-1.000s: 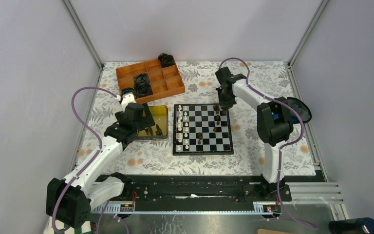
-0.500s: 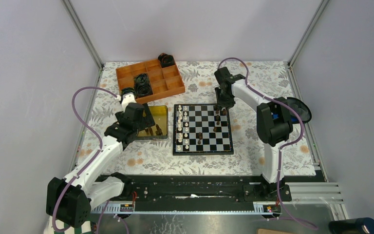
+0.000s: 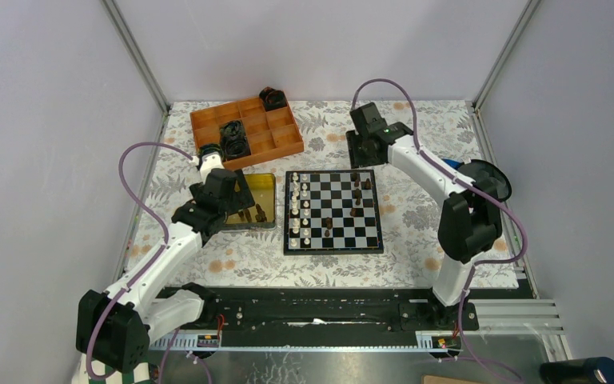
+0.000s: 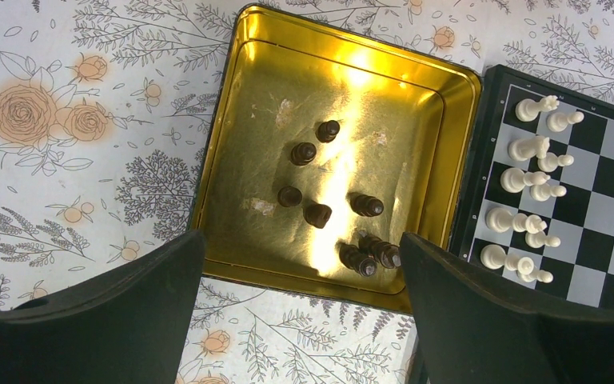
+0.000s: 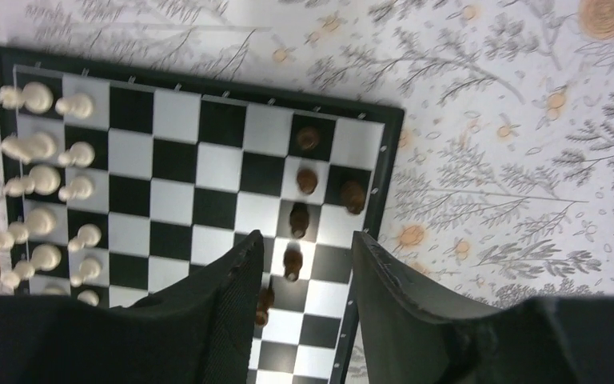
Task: Set up the chess pieces on the board
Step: Place the chess piece on the chessboard, then pick up the chess piece from the chessboard.
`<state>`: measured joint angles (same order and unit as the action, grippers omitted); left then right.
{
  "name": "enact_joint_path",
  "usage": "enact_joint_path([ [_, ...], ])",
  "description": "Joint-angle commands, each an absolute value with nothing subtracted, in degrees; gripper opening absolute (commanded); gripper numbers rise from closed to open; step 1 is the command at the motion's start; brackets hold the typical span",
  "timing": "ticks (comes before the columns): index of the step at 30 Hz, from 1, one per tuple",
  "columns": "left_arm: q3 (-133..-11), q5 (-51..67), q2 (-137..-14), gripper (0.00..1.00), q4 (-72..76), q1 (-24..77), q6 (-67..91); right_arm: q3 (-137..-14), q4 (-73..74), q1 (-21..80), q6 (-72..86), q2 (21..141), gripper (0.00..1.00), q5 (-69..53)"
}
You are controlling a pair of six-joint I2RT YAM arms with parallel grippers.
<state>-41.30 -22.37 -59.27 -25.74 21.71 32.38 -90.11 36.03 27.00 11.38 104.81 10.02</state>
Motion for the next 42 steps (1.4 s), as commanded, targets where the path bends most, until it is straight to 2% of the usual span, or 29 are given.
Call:
enact_joint_path([
  [1, -41.44, -22.10, -59.67, 0.99, -24.09, 22.14, 31.46, -86.45, 36.16, 31.31, 11.83, 100.51, 0.54, 11.58],
  [5, -41.48, -21.89, -60.00, 0.99, -24.13, 22.62, 31.46, -81.71, 35.76, 34.09, 13.51, 97.48, 0.59, 11.54],
  [18, -41.45, -22.48, -60.88, 0.99, -24.33, 24.59, 31.38, -69.65, 32.38, 38.40, 17.42, 93.24, 0.57, 10.80],
  [42, -41.66, -22.94, -62.97, 0.99, -24.51, 24.83, 31.21, -69.01, 28.46, 38.41, 16.59, 98.98, 0.48, 9.56],
])
